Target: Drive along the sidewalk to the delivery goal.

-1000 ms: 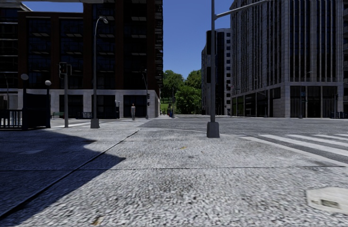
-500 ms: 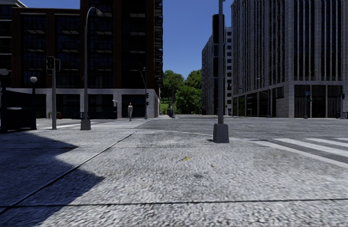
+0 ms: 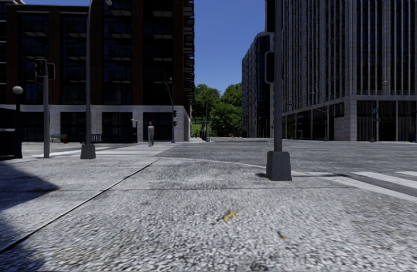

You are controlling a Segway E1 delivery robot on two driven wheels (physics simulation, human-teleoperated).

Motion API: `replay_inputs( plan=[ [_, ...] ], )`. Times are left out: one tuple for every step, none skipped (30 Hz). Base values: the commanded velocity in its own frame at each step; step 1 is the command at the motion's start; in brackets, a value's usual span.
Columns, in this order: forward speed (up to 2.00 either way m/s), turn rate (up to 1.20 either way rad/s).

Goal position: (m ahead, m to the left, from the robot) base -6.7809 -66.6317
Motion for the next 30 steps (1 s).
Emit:
replay_inputs(
  plan=[
    [2.0,-0.55],
    [2.0,-0.58],
    [2.0,-0.58],
    [2.0,-0.59],
    [2.0,-0.62],
    [2.0,-0.72],
    [2.0,-0.72],
    [2.0,-0.82],
    [2.0,-0.85],
    [2.0,-0.87],
    [2.0,-0.87],
    [2.0,-0.87],
    [2.0,-0.87],
    [2.0,-0.87],
    [2.0,-0.87],
    [2.0,-0.87],
    [2.0,-0.87],
    [2.0,-0.87],
    [2.0,-0.87],
    [2.0,-0.87],
    [2.0,-0.87],
    [2.0,-0.87],
    [2.0,-0.87],
    [2.0,-0.87],
    [2.0,-0.87],
    [2.0,-0.87],
    [2.0,-0.87],
    [2.0,-0.87],
    [2.0,-0.87],
    [2.0,-0.87]
  ],
)
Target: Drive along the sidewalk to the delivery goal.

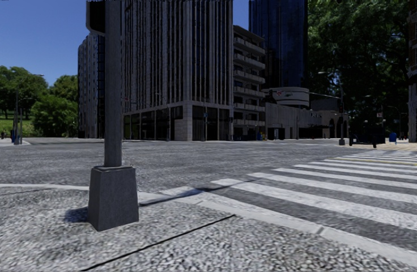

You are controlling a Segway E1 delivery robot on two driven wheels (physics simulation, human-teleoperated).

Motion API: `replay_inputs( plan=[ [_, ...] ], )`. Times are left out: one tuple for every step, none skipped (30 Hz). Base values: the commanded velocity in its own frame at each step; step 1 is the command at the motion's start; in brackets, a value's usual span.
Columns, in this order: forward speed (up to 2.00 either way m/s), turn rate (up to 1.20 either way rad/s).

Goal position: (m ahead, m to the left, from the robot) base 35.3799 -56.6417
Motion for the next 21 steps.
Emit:
replay_inputs(
  plan=[
    [2.0,-0.87],
    [2.0,-0.87],
    [2.0,-0.87],
    [2.0,-0.87],
    [2.0,-0.87],
    [2.0,-0.87],
    [2.0,-0.87],
    [2.0,-0.87],
    [2.0,-0.87],
    [2.0,-0.87],
    [2.0,-0.87],
    [2.0,-0.87],
    [2.0,-0.88],
    [2.0,-0.88],
    [2.0,-0.88],
    [2.0,-0.88],
    [2.0,-0.88],
    [2.0,-0.88],
    [2.0,-0.88],
    [2.0,-0.83],
    [2.0,-0.77]
  ],
)
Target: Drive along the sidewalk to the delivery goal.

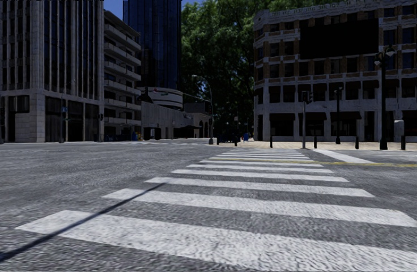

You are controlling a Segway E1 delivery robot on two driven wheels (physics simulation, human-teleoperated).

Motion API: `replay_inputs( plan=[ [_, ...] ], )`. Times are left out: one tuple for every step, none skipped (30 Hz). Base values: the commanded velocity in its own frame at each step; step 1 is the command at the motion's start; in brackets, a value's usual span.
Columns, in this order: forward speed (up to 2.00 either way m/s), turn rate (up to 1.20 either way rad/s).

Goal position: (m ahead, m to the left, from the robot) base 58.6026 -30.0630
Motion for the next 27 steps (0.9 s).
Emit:
replay_inputs(
  plan=[
    [2.0,-0.76],
    [2.0,-0.76],
    [2.0,-0.76],
    [2.0,-0.76],
    [2.0,-0.76],
    [2.0,-0.76],
    [2.0,-0.76],
    [2.0,-0.76],
    [2.0,-0.76],
    [2.0,-0.76],
    [2.0,0.0],
    [2.0,0.0],
    [2.0,0.0],
    [2.0,0.0],
    [2.0,0.0],
    [2.0,0.0],
    [2.0,0.0],
    [2.0,0.0],
    [2.0,0.0],
    [2.0,0.0],
    [2.0,0.0],
    [2.0,0.0],
    [2.0,0.0],
    [2.0,0.0],
    [2.0,0.0],
    [2.0,0.0],
    [2.0,0.0]
  ],
)
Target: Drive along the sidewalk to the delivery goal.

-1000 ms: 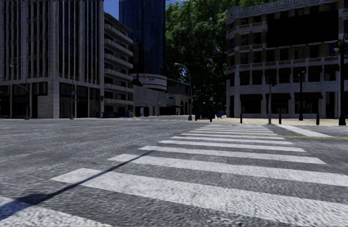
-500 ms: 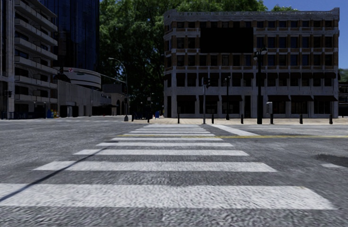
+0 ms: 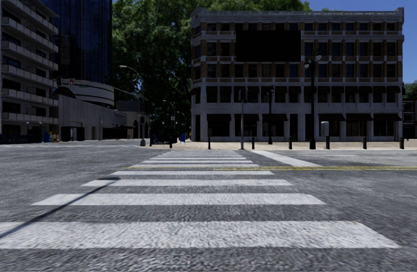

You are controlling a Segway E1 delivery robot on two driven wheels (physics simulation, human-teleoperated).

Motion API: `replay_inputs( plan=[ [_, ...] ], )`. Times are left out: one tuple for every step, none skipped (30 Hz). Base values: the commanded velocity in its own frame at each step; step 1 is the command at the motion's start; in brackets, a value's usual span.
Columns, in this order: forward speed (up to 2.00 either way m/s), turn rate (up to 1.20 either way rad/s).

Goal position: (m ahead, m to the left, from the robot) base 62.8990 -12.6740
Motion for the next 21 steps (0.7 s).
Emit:
replay_inputs(
  plan=[
    [2.0,0.0],
    [2.0,0.0],
    [2.0,0.0],
    [2.0,0.0],
    [2.0,0.0],
    [2.0,0.0],
    [2.0,0.0],
    [2.0,0.0],
    [2.0,0.0],
    [2.0,0.0],
    [2.0,0.0],
    [2.0,0.0],
    [2.0,0.0],
    [2.0,0.0],
    [2.0,0.0],
    [2.0,0.0],
    [2.0,0.0],
    [2.0,0.0],
    [2.0,0.0],
    [2.0,0.0],
    [2.0,0.0]
  ],
)
